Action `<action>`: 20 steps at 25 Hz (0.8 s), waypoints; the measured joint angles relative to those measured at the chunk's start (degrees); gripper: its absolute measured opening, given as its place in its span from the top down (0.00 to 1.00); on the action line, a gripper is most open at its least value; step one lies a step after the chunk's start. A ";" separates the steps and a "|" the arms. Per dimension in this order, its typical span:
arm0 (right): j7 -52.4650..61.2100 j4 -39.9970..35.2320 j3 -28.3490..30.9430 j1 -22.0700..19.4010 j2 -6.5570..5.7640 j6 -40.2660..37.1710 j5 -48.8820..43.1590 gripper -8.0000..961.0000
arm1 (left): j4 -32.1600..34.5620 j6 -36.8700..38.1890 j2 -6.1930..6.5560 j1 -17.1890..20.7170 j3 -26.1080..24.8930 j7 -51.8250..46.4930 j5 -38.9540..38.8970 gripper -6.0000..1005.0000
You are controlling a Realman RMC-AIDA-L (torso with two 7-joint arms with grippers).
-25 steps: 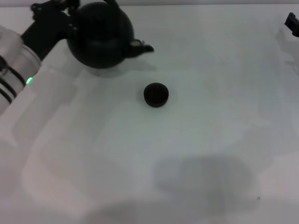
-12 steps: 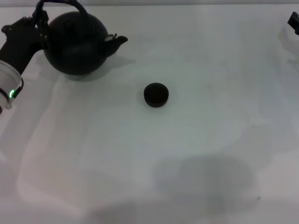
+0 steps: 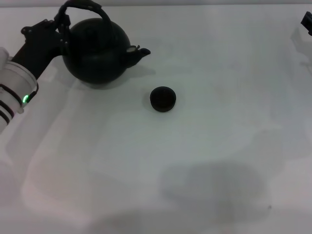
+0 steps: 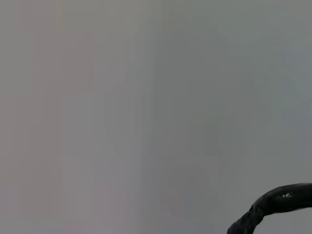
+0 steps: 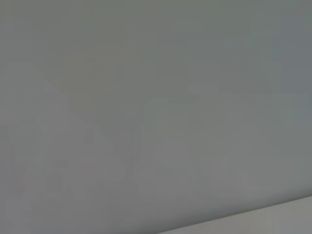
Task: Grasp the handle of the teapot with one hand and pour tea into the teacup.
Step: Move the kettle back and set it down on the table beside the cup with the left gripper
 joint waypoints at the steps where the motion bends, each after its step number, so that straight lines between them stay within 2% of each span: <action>1: -0.01 -0.02 -0.01 0.00 0.00 -0.04 0.00 0.15 | -0.12 -0.01 -0.01 -0.08 0.34 0.15 -0.01 0.91; 20: 0.08 -0.68 -0.01 -0.21 0.00 -0.53 -0.01 0.15 | -0.60 -3.55 0.20 -0.34 0.47 0.25 -3.22 0.91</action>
